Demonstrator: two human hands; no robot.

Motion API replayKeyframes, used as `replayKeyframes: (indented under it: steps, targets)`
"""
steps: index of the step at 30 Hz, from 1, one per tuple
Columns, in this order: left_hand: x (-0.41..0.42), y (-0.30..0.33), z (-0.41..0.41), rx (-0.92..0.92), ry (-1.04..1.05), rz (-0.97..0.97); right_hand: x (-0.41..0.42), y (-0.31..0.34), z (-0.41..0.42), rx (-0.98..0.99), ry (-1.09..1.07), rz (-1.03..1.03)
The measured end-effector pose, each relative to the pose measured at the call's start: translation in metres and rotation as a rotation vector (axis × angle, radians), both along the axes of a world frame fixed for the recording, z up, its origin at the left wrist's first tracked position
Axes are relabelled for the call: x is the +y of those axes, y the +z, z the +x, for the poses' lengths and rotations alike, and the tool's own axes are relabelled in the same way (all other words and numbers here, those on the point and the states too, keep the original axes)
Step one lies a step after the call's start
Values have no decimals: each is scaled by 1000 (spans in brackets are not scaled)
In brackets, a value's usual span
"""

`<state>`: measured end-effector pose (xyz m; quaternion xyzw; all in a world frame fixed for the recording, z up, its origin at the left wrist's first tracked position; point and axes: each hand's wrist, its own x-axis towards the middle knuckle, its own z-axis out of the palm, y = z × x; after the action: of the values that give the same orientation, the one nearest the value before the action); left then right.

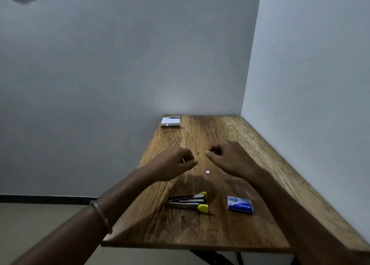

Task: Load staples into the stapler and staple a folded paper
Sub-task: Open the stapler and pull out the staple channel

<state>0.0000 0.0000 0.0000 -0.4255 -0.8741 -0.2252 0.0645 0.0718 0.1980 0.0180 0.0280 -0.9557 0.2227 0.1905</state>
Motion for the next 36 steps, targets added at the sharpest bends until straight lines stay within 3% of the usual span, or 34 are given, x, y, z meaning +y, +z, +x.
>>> replayKeyframes:
  steps: [5,10,16,26,33,36]
  targets:
    - [-17,-18,20,-125,-56,12,-5,-17,23,-164,202,-7]
    - [-30,-29,33,-202,-63,-36,-10,-27,40,-224,323,125]
    - [-36,-36,44,-144,-126,-106,-10,-44,47,-282,395,230]
    - [-35,-32,43,-178,-190,-31,-9,-39,44,-184,466,63]
    - [-21,-17,32,-450,-168,318,3,-20,20,-120,444,-332]
    - [-8,-11,26,-454,-92,376,7,-20,6,-126,412,-460]
